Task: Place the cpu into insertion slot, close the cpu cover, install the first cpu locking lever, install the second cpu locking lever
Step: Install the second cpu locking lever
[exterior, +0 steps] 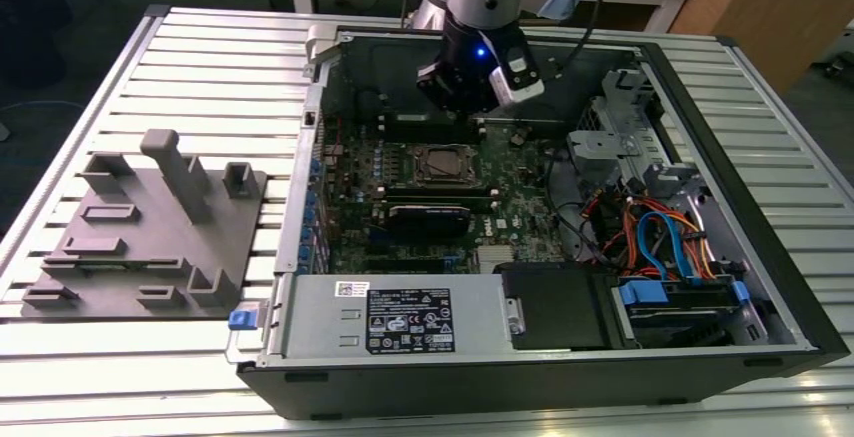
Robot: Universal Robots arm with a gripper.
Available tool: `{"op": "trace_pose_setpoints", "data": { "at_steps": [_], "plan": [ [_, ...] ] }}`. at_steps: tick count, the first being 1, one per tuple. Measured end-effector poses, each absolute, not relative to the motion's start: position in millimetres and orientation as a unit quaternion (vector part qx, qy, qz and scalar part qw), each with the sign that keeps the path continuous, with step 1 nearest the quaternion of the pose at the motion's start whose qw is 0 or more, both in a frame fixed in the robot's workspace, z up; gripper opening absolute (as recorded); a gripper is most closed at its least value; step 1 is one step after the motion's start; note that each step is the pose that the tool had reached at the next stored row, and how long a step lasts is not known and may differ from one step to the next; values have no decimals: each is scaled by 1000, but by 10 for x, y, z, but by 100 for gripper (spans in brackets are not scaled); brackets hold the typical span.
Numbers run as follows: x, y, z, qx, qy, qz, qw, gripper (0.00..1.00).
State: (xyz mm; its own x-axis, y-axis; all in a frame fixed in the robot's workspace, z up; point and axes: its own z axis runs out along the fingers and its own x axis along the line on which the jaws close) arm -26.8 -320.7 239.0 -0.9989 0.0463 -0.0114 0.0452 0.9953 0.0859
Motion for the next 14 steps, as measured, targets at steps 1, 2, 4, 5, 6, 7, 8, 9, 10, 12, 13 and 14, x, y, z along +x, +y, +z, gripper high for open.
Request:
{"op": "trace_pose_setpoints", "data": {
  "at_steps": [1,2,4,5,6,7,8,9,10,12,13,14],
  "plan": [
    [-268,-3207,2390,23,999,43,7,11],
    [-268,-3208,2390,23,999,42,7,11],
    [-268,-3209,2391,23,999,41,7,11],
    [-268,-3214,2391,23,999,41,7,11],
    [-268,-3220,2391,23,999,41,7,11],
    [-268,-3228,2391,23,999,41,7,11],
    [-268,-3237,2391,23,999,41,7,11],
    [-268,-3246,2391,23,999,40,7,11],
    [-268,-3256,2391,23,999,40,7,11],
    [-268,-3274,2390,23,999,40,7,11],
    [-268,-3284,2390,23,999,40,7,11],
    [-268,-3292,2390,23,999,40,7,11]
  ]
}}
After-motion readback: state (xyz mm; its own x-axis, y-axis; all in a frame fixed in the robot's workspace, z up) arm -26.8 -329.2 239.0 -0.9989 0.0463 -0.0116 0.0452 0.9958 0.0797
